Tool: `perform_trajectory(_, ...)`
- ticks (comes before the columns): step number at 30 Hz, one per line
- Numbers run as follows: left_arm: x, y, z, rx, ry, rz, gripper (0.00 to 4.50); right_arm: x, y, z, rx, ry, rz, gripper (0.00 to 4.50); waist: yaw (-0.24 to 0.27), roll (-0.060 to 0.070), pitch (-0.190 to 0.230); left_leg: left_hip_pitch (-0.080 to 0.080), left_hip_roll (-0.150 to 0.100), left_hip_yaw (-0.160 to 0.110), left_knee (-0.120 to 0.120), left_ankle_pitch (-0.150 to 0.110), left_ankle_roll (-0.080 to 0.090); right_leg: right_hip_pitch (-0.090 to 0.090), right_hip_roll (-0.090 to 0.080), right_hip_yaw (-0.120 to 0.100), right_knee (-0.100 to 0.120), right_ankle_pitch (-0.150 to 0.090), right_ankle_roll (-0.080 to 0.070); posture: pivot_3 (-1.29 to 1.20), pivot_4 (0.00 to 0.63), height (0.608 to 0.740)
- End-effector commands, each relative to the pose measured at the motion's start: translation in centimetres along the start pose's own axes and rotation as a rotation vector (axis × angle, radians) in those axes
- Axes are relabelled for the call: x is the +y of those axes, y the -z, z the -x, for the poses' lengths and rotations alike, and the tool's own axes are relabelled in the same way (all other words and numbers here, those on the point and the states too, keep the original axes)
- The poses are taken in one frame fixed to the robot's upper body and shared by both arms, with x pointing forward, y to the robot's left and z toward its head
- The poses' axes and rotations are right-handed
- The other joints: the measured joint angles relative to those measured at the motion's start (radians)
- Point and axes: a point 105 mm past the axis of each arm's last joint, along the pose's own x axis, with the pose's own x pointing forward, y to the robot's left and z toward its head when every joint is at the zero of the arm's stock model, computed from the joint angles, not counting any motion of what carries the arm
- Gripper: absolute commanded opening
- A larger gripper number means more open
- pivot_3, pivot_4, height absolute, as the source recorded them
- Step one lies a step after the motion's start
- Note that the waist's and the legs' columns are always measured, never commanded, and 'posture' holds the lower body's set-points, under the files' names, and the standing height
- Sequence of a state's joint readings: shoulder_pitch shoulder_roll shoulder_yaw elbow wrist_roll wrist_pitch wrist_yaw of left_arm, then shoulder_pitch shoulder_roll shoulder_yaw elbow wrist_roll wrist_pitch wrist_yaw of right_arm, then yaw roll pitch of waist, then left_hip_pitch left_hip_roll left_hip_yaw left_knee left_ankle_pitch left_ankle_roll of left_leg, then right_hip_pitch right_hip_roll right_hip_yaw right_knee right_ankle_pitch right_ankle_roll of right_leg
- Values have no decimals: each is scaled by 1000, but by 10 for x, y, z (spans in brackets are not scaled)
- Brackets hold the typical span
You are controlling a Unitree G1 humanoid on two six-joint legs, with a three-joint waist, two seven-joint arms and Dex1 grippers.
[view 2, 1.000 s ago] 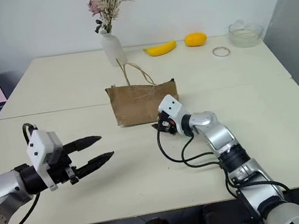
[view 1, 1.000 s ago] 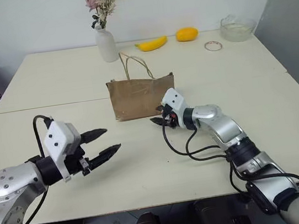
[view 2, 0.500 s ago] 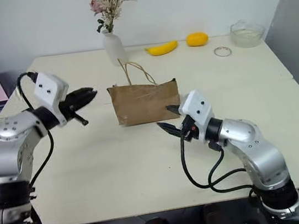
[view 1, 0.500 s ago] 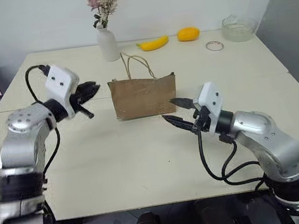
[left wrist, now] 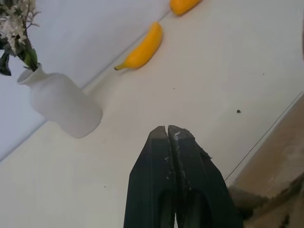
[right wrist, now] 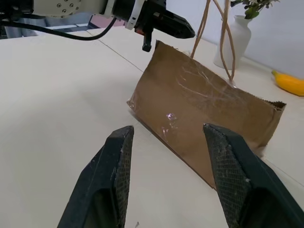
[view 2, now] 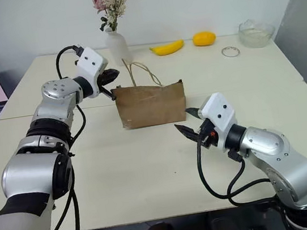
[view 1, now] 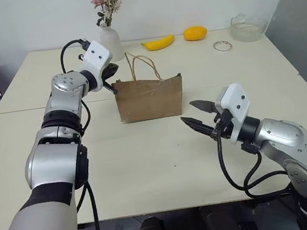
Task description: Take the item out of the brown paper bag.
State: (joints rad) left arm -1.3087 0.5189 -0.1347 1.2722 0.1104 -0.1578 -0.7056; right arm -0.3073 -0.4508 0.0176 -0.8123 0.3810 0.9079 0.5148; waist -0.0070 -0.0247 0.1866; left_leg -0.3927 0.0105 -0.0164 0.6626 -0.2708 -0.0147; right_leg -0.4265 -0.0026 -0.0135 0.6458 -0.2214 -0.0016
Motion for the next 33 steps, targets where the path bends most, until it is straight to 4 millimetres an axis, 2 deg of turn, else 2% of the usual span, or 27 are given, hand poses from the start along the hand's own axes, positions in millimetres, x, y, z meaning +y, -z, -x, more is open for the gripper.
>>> perform_trajectory(1,-13,5,1,47,124,-60,43,2,-6,10,-19,3,22,2435,-1,0,0,0,0,0,0,0,0,0,0,0,0,0,0,0,150,740)
perform_trajectory(8,-37,22,21,80,430,-48,43,10,5,18,18,-25,-26,2435,-2,0,0,0,0,0,0,0,0,0,0,0,1,0,0,0,150,740)
perform_trajectory(12,-46,30,32,85,535,-49,43,3,14,26,79,-23,-1,2435,-1,0,0,1,1,0,1,0,0,1,0,0,1,0,0,0,150,740)
perform_trajectory(16,-64,29,52,37,740,-85,43,-4,20,36,130,-25,23,2435,-1,0,0,0,1,0,1,0,0,1,0,1,1,0,0,0,150,740)
perform_trajectory(20,-77,31,71,14,832,-107,43,-5,20,38,139,-36,35,2435,-2,0,0,1,2,0,1,0,0,1,0,3,1,0,0,0,150,740)
perform_trajectory(22,-88,38,88,23,875,-108,43,-4,19,37,139,-54,39,2435,-2,0,0,1,2,-1,2,0,0,1,0,3,2,0,0,0,150,740)
perform_trajectory(25,-97,46,107,50,878,-139,43,0,19,37,146,-97,44,2435,-15,0,0,4,3,-3,2,0,0,2,0,5,4,0,0,0,150,740)
perform_trajectory(27,-96,42,113,33,836,-145,43,3,20,38,156,-119,46,2435,-16,0,0,5,3,-6,2,0,0,3,0,3,4,0,0,0,150,740)
perform_trajectory(29,-89,37,118,9,732,-229,43,11,24,39,179,-178,44,2435,-12,0,0,5,3,-7,2,0,0,4,0,1,5,0,0,0,150,740)
perform_trajectory(33,-97,22,134,-68,658,-346,909,28,31,41,211,-280,36,2435,-12,0,0,8,3,-7,1,0,0,6,-1,3,4,0,0,0,150,740)
